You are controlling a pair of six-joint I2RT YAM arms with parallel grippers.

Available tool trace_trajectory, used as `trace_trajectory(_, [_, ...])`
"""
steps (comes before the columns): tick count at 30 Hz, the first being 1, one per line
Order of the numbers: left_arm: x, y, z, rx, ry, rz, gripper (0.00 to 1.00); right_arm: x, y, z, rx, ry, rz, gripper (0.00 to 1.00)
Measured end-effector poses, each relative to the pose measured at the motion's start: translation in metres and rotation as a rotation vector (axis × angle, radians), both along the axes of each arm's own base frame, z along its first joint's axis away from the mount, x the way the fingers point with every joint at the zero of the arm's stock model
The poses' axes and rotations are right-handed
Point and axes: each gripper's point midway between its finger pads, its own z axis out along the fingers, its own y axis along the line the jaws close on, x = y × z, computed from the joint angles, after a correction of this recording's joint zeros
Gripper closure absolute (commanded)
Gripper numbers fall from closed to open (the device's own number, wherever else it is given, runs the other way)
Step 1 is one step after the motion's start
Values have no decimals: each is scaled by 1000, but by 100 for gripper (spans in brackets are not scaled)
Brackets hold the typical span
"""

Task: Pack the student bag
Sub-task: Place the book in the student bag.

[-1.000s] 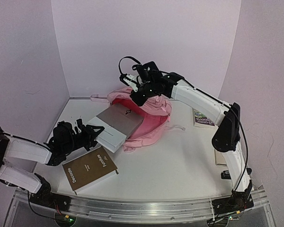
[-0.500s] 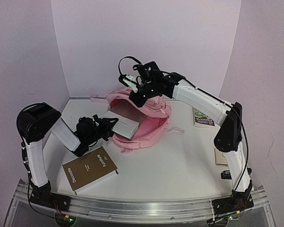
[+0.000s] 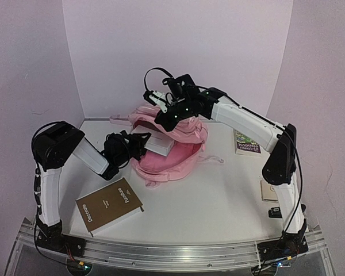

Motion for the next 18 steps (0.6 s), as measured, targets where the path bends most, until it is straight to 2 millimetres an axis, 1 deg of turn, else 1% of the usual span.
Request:
trace_trajectory(3, [15,-6,-10,8,17,15,70,0,0,0,3,4,-1,100])
trace_trajectory(4, [17,-7,-13,15,27,19,66,0,0,0,2,4,-2,100])
trace_trajectory(7, [20,-7,-20,50,55,34,54,0,0,0,1,3,-4,100])
trace_trajectory(9, [18,-6,-22,86,71,41,43,0,-1,1,2,2,-5,100])
trace_trajectory(10, [16,-6,-18,106,70,41,38,1,-1,2,4,2,-7,100])
trace_trajectory(11, [14,-7,-13,122,68,42,35,2,-2,4,7,0,-11,100])
trace_trajectory(13, [9,-9,5,139,47,36,33,5,-3,8,15,-5,-18,100])
trace_trajectory(16, [-2,-16,38,147,0,17,37,10,-5,14,28,-15,-31,100])
trace_trajectory(18, [-11,-23,53,144,-22,-1,41,13,-7,19,35,-24,-39,100])
